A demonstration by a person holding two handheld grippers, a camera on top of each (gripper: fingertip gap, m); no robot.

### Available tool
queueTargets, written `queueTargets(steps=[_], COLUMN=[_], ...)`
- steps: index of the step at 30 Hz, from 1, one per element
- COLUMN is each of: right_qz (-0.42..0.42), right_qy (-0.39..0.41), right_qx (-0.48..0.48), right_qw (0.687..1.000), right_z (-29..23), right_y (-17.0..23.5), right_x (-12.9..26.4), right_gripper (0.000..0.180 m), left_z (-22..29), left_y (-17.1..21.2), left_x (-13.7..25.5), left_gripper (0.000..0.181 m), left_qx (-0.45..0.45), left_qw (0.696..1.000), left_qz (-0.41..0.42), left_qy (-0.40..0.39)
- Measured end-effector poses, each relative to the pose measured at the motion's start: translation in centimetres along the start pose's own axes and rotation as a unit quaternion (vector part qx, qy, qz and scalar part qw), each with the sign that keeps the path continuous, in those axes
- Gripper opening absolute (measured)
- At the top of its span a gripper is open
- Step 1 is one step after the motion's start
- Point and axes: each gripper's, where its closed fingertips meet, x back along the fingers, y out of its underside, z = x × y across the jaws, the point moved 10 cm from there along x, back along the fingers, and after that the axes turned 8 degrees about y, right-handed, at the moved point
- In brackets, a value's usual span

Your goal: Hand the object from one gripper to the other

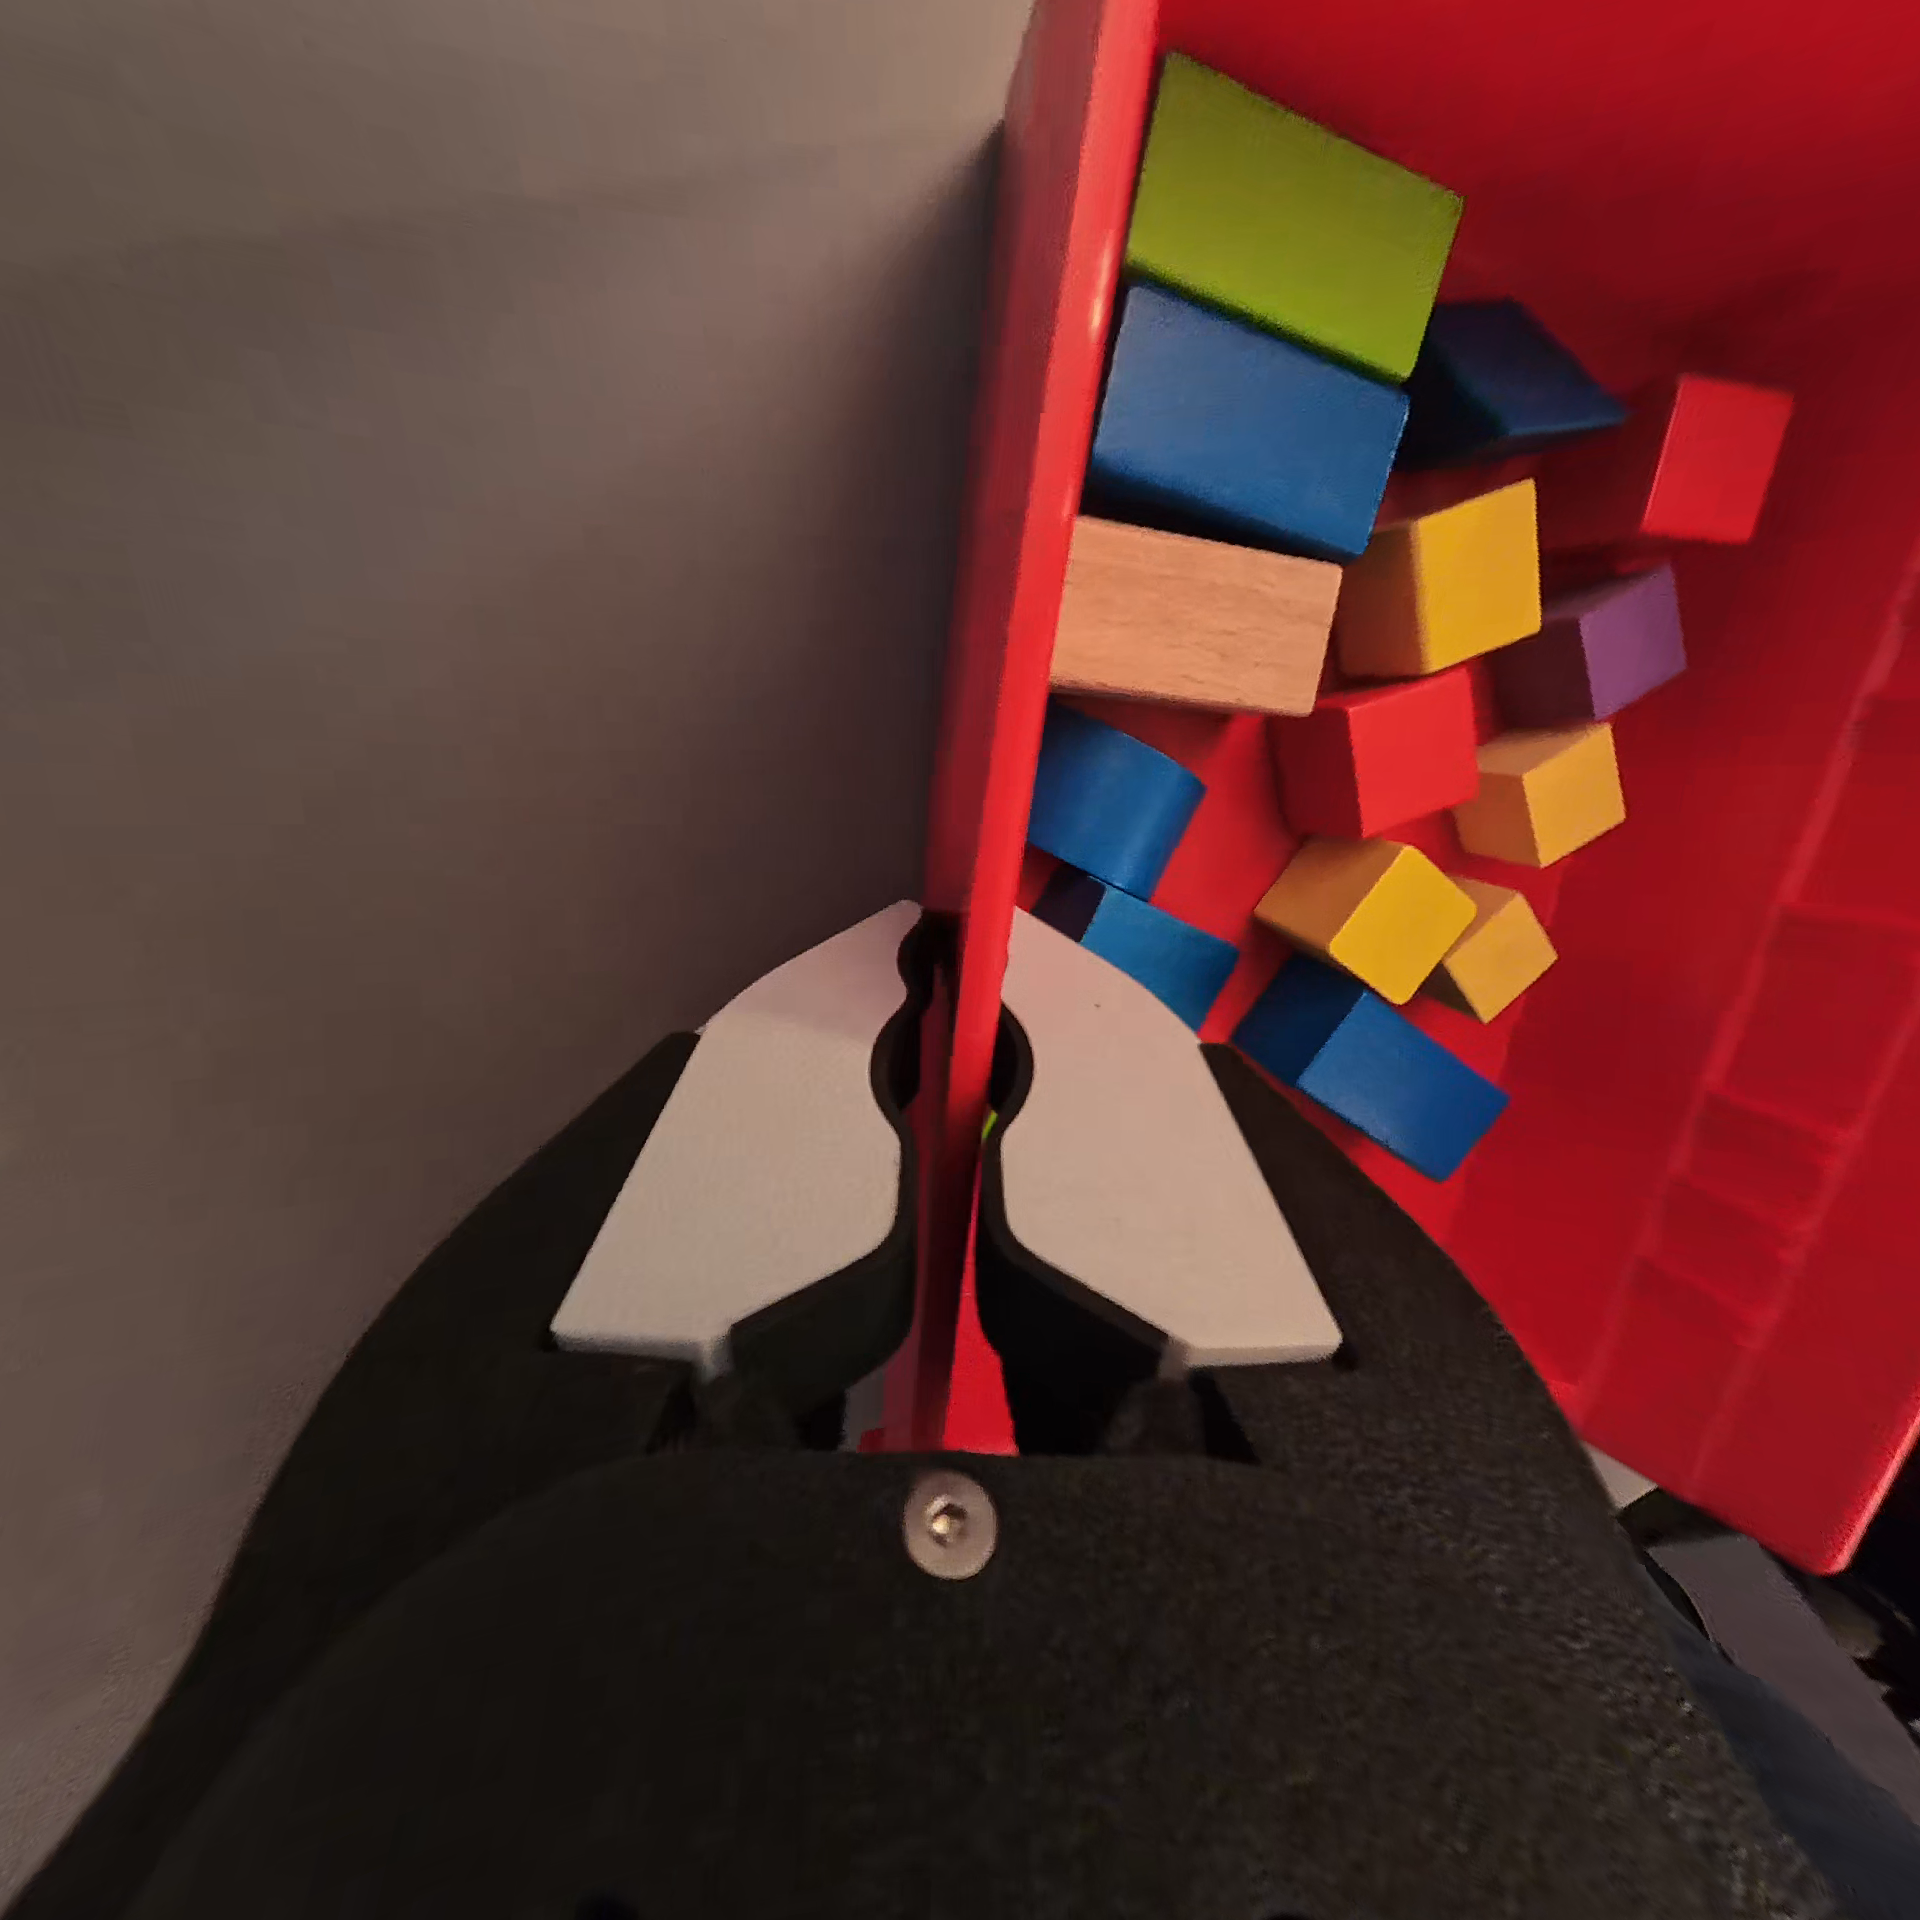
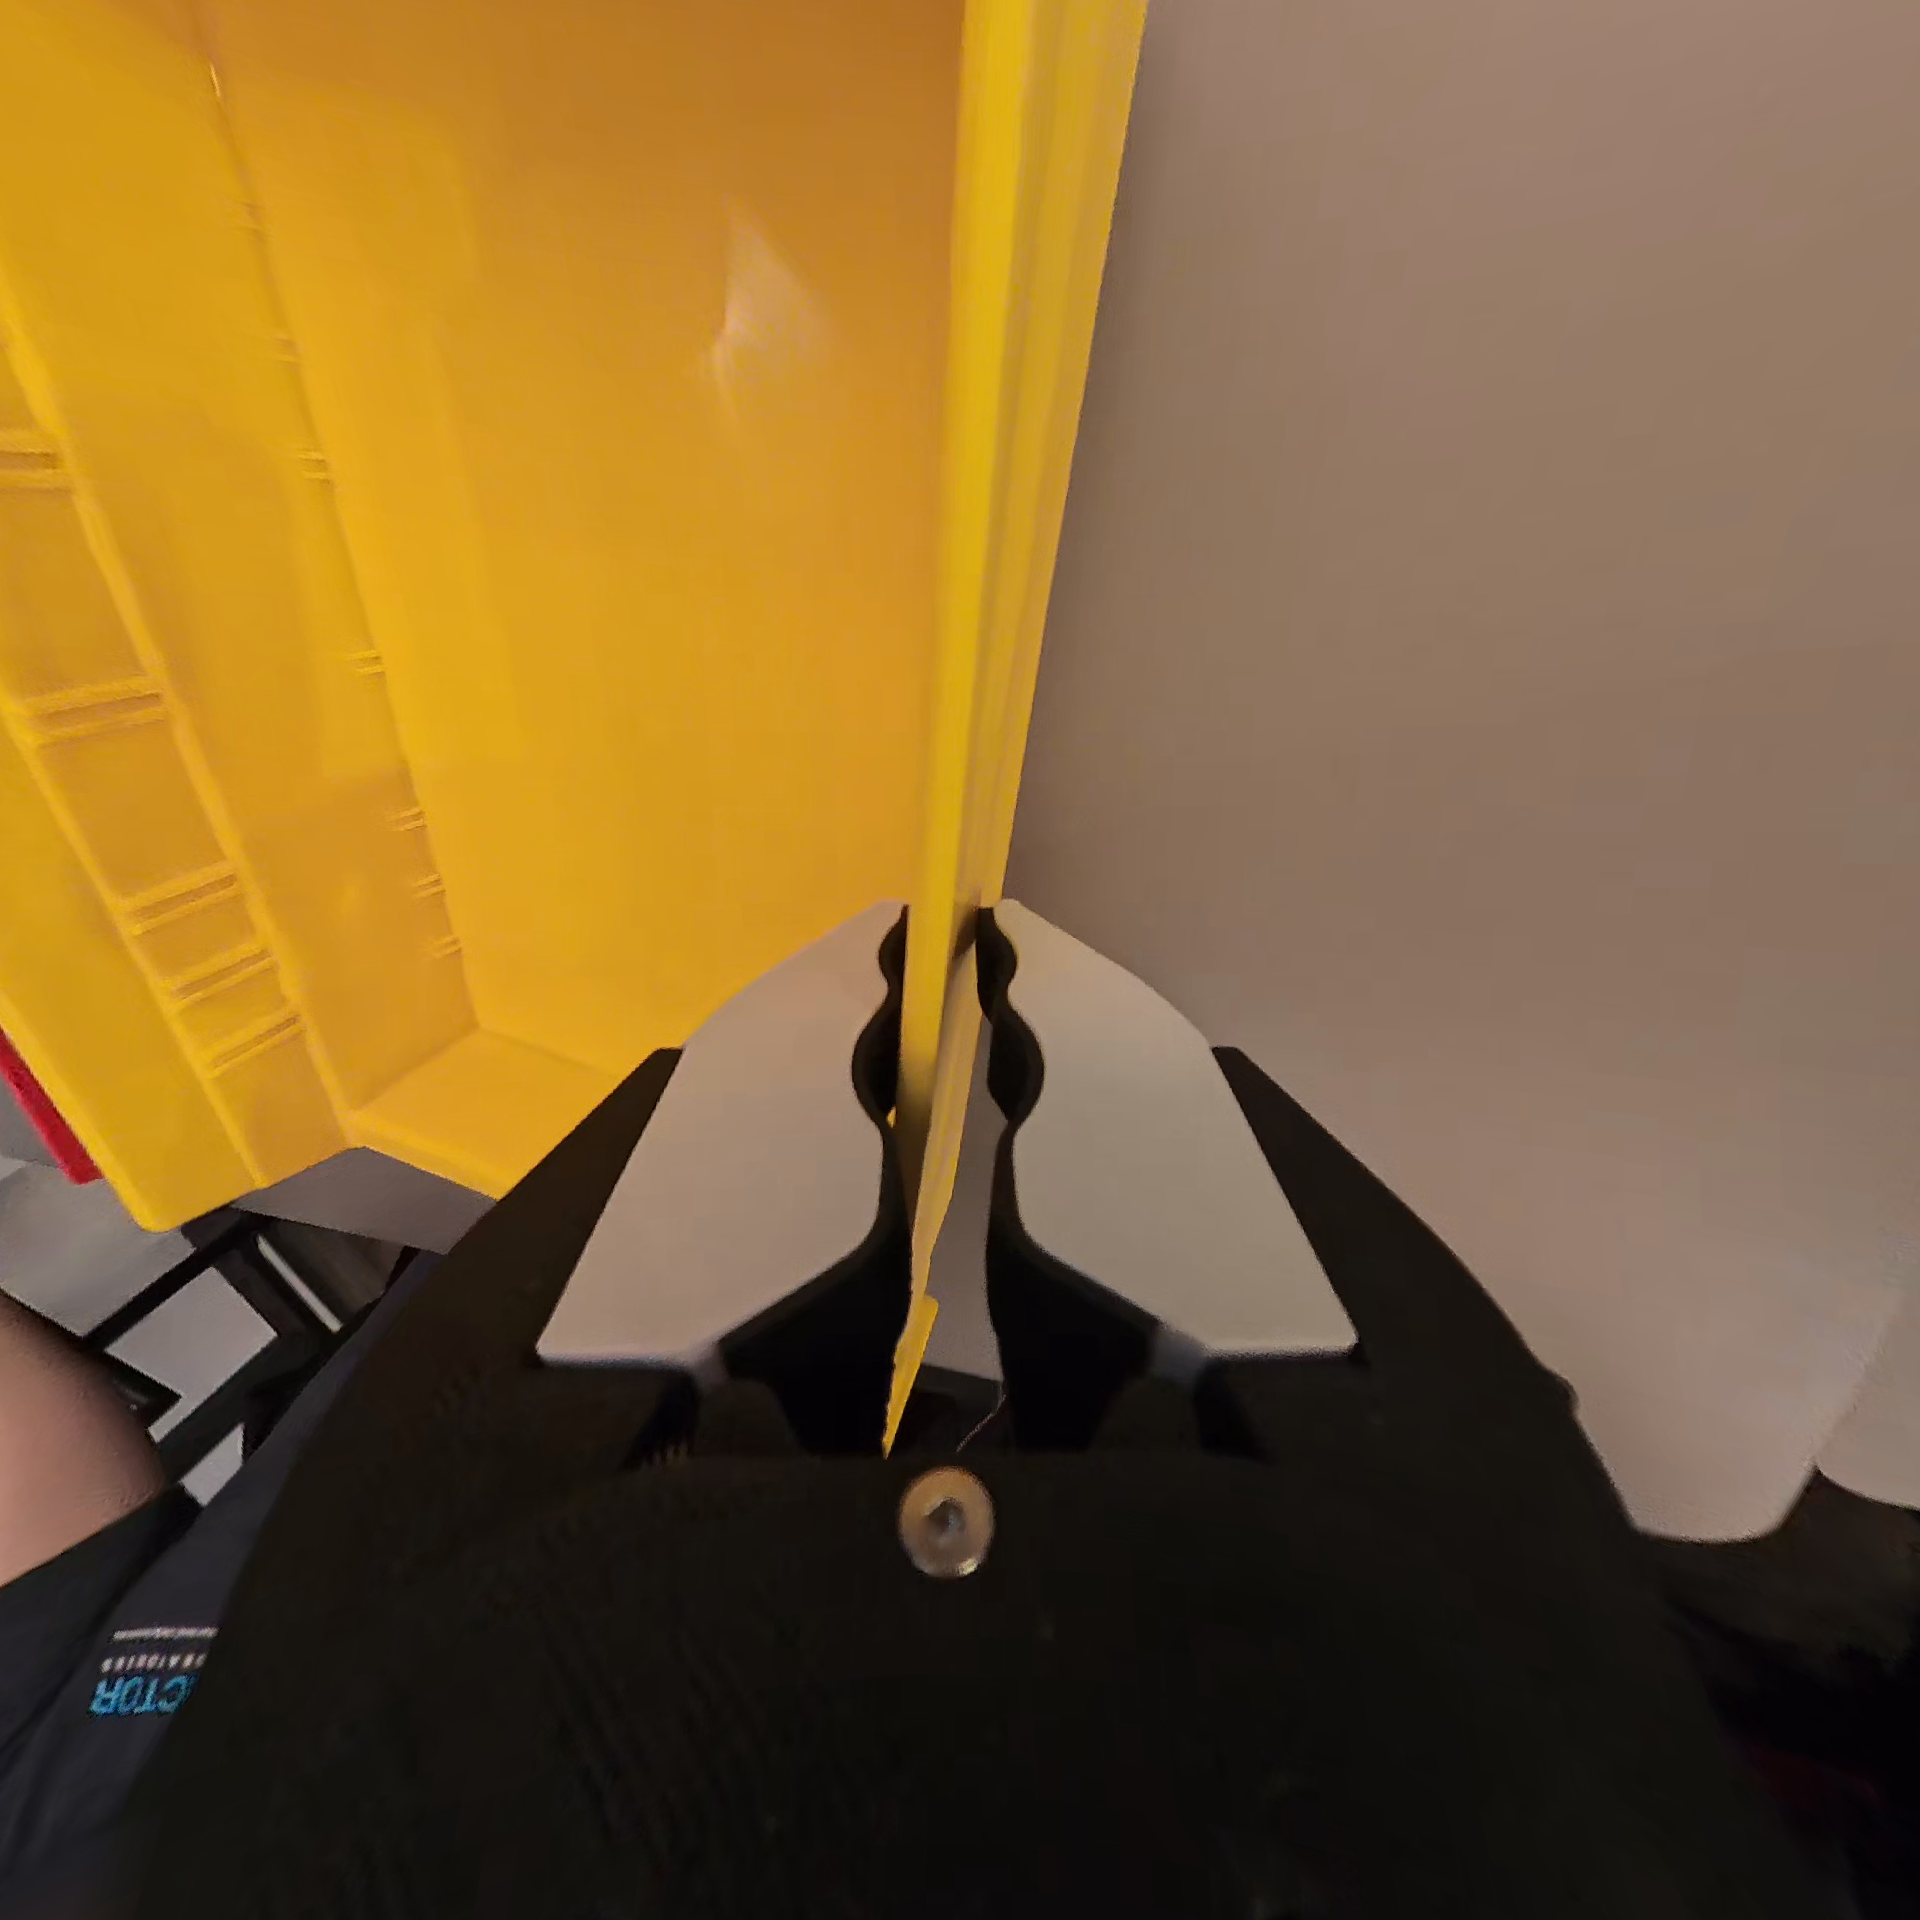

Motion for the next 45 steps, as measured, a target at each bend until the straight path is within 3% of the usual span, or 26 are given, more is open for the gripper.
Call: queueTargets(steps=[6,17,45], right_qz=[-0.001,0.014,0.02], right_qy=[-0.013,0.004,0.021], right_qx=[0.034,0.058,0.089], right_qw=[0.999,0.998,0.996], right_z=[-4.3,-8.6,-12.3], right_y=[-1.7,-3.5,-4.1], right_x=[-2.8,-3.6,-4.3], right_gripper=[0.013,0.012,0.011], left_z=[-6.2,-13.8,-18.1], left_y=[2.2,6.7,11.5], left_x=[3.3,7.6,10.6], left_gripper=[0.005,0.004,0.007], left_qx=[0.044,0.108,0.147], left_qw=[0.998,0.992,0.986], left_qz=[0.026,0.06,0.083], left_qy=[-0.022,-0.032,-0.011])
